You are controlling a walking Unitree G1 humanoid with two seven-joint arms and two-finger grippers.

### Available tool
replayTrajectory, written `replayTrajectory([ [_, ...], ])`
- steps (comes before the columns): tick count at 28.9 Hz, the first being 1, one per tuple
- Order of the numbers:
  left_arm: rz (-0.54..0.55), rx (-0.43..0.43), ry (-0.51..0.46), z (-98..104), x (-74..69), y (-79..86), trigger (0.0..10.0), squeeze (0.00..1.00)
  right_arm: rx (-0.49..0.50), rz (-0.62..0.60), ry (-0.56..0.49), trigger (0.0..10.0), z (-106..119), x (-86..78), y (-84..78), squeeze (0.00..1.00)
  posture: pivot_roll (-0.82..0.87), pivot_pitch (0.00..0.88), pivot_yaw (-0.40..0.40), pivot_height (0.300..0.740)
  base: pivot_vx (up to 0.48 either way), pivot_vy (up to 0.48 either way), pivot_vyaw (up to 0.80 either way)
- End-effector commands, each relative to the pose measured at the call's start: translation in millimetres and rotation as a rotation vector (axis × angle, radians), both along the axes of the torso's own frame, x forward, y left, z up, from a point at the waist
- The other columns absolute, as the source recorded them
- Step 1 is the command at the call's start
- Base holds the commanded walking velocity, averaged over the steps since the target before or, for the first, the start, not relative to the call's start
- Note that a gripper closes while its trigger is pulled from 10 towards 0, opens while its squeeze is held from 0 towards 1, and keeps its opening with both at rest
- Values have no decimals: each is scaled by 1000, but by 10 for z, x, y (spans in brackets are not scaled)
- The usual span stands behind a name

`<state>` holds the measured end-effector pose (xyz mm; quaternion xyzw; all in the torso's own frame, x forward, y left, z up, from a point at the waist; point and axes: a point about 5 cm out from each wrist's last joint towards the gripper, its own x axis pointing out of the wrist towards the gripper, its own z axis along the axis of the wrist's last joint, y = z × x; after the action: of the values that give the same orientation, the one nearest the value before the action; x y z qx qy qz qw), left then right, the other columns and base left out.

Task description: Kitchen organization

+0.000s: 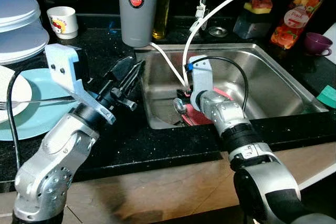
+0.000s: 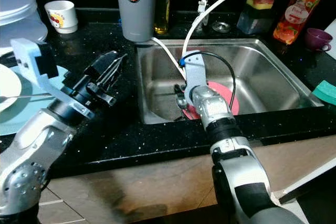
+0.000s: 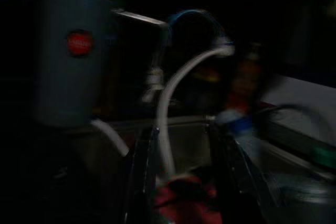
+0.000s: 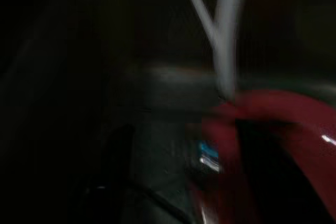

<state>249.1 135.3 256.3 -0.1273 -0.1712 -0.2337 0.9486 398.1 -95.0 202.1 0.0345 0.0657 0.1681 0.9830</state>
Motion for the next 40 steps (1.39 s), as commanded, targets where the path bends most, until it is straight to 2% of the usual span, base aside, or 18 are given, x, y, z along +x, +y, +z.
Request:
replayTrajectory([
  [1, 59, -10, 6, -31, 3, 6, 10000, 0, 121, 64, -121, 10000, 228, -20, 39, 0, 176, 0, -81, 740, 0, 0, 0],
  [2, 128, -15, 8, -44, -11, 24, 10000, 0, 220, 162, -194, 10000, 351, -83, 101, 0, 179, 0, -82, 740, 0, 0, 0],
  [4, 128, -15, 8, -44, -11, 24, 10000, 0, 220, 162, -194, 10000, 351, -83, 101, 0, 179, 0, -82, 740, 0, 0, 0],
  [6, 190, 29, 20, -113, -61, 3, 10000, 0, 249, 224, -250, 10000, 411, -137, 154, 0, 191, 0, -91, 740, 0, 0, 713],
  [7, 190, 29, 20, -113, -61, 3, 10000, 0, 249, 224, -250, 10000, 411, -137, 154, 0, 191, 0, -91, 740, 0, 0, 706],
  [9, 261, 45, 44, -209, -123, -12, 10000, 0, 267, 266, -283, 10000, 441, -173, 200, 0, 199, 0, -99, 740, 0, 0, 675],
  [13, 302, 67, 51, -262, -190, -56, 10000, 0, 249, 309, -298, 10000, 444, -194, 273, 0, 210, 0, -111, 740, 0, 0, 672],
  [17, 358, 131, 3, -192, -258, -74, 10000, 0, 225, 378, -320, 10000, 450, -227, 388, 0, 228, 0, -123, 740, 0, 0, 675],
  [22, 452, 199, -73, -16, -278, 70, 10000, 0, 236, 439, -347, 10000, 487, -258, 464, 0, 246, 0, -126, 740, 0, 0, 675],
  [29, 503, 228, -101, 45, -282, 147, 10000, 0, 236, 507, -370, 10000, 478, -319, 529, 0, 255, 0, -129, 740, 0, 0, 675],
  [35, 530, 245, -105, 57, -272, 203, 10000, 0, 165, 570, -397, 10000, 451, -359, 613, 0, 260, 0, -127, 740, 0, 0, 673],
  [36, 539, 253, -99, 55, -272, 224, 10000, 0, 86, 587, -406, 10000, 418, -366, 668, 0, 264, 0, -129, 740, 0, 0, 675],
  [37, 539, 253, -99, 55, -272, 224, 10000, 0, 86, 587, -406, 10000, 418, -366, 668, 0, 264, 0, -129, 740, 0, 0, 675],
  [39, 544, 258, -88, 44, -274, 239, 10000, 0, -100, 491, -414, 10000, 322, -292, 691, 0, 265, 0, -129, 740, 0, 0, 675],
  [40, 544, 259, -85, 39, -273, 239, 10000, 0, -115, 473, -412, 10000, 311, -279, 691, 0, 265, 0, -129, 740, 0, 0, 675],
])
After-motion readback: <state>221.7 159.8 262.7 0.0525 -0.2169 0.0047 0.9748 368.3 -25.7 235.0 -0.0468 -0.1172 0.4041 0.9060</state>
